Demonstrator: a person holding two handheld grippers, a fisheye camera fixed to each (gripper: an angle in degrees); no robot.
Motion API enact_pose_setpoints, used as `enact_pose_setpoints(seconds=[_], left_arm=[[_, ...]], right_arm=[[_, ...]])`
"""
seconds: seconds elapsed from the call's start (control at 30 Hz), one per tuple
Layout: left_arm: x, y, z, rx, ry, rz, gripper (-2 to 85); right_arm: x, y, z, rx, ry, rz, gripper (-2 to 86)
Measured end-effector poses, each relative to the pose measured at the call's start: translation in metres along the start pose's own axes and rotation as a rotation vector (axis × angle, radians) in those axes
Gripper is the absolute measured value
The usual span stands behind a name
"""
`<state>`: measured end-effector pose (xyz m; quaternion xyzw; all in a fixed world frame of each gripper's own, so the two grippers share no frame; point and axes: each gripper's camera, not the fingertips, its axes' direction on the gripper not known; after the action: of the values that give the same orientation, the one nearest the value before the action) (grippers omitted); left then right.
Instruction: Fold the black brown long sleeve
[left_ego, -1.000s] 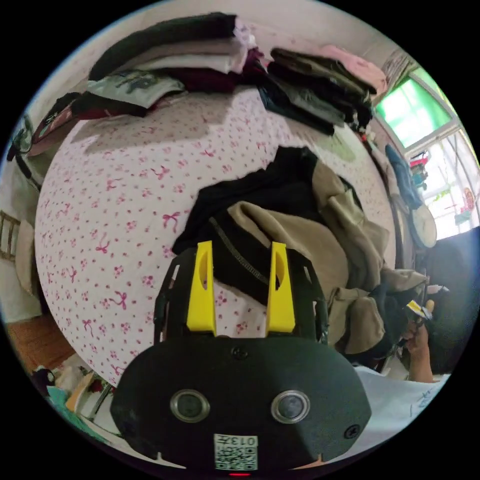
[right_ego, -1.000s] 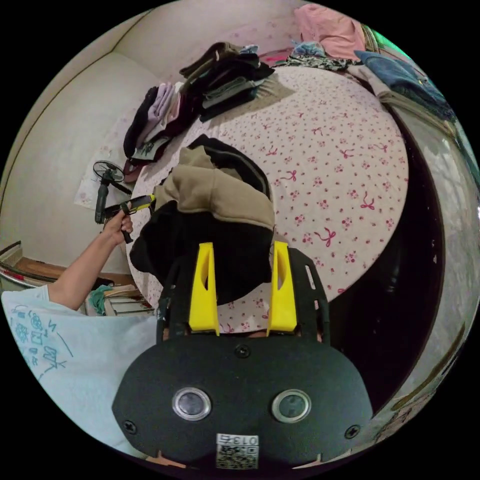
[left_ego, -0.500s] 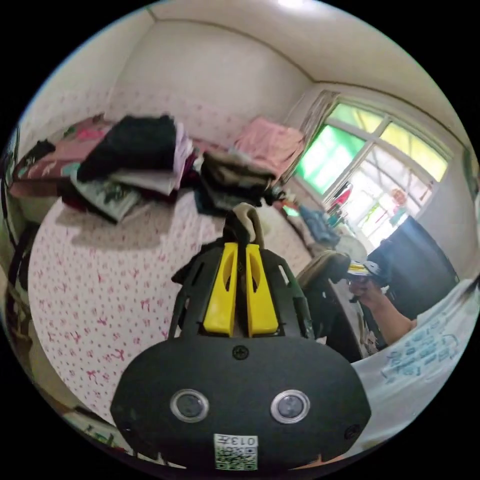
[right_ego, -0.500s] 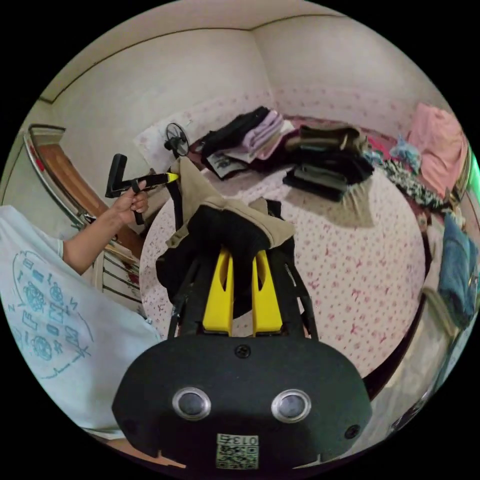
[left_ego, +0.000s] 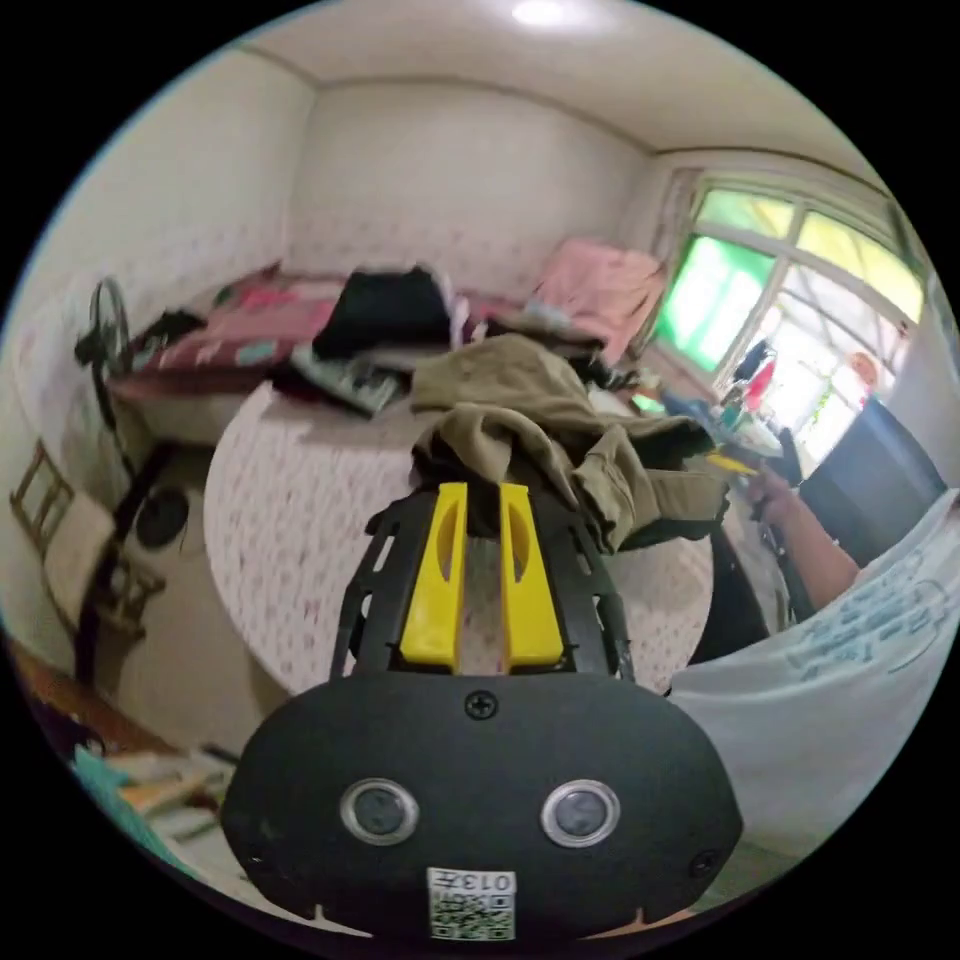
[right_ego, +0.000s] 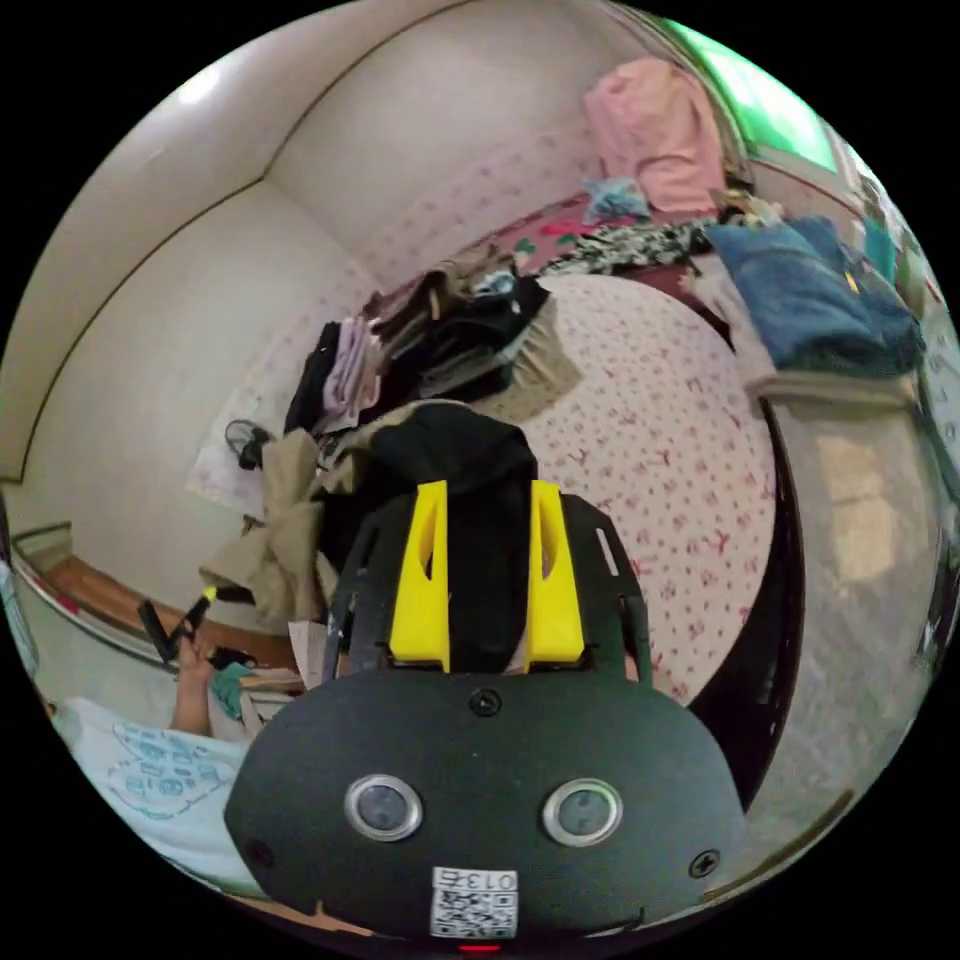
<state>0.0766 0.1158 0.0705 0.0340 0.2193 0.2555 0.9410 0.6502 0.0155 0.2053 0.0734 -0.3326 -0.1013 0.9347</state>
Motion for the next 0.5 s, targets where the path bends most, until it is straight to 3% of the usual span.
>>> enact_pose_setpoints(seconds=[0.1, 0.17, 0.37, 0.5], left_arm=[[-0.054, 0.053, 0.012, -0.042, -0.017, -0.304, 7.8], [-0.072, 0.070, 0.021, -0.069, 0.014, -0.371, 8.6], [-0.046, 0.039, 0.079, -0.184, 0.008, -0.118, 11.7], [-0.017, 0.012, 0.156, -0.339, 0.063, 0.034, 13.8]], right_arm=[[0.012, 0.044, 0.004, 0.015, 0.098, 0.083, 11.9], [-0.008, 0.070, 0.025, -0.047, 0.123, -0.010, 12.1], [-0.083, 0.102, 0.120, -0.316, 0.254, -0.359, 13.6], [-0.108, 0.102, 0.176, -0.417, 0.274, -0.446, 14.6]])
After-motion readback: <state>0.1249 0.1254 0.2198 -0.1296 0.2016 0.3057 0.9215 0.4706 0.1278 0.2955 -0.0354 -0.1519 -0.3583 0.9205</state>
